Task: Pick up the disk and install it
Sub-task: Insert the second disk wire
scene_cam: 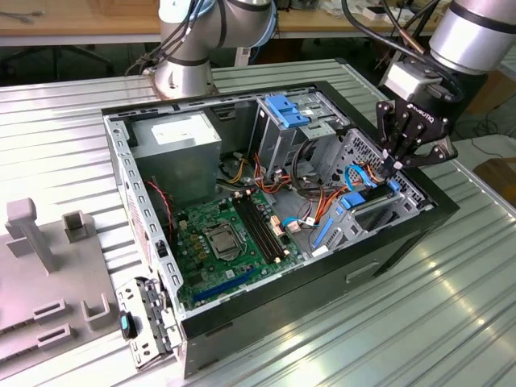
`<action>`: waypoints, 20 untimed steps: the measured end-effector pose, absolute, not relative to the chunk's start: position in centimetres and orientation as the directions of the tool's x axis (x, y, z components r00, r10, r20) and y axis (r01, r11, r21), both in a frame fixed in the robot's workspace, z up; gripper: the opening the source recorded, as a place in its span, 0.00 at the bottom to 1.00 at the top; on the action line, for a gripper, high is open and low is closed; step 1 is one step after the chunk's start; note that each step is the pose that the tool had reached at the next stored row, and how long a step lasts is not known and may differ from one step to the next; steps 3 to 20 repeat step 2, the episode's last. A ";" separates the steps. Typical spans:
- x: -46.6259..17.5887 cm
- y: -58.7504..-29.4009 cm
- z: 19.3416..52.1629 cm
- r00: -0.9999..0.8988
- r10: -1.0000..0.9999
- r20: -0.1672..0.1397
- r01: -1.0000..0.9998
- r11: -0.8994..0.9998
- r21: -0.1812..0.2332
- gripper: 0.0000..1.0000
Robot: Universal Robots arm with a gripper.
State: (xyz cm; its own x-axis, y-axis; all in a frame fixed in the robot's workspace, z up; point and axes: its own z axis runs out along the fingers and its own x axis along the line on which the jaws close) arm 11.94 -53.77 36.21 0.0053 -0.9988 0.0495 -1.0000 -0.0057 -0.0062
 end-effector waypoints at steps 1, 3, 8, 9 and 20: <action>11.9 -53.8 36.2 0.005 -0.999 0.049 -1.000 -0.006 -0.007 0.11; 11.9 -53.8 36.2 0.005 -0.999 0.050 -1.000 -0.006 -0.007 0.11; 11.9 -53.8 36.2 0.005 -0.999 0.050 -1.000 -0.006 -0.007 0.11; 11.9 -53.8 36.2 0.005 -0.999 0.050 -1.000 -0.006 -0.007 0.11; 11.9 -53.8 36.2 0.005 -0.999 0.050 -1.000 -0.006 -0.007 0.11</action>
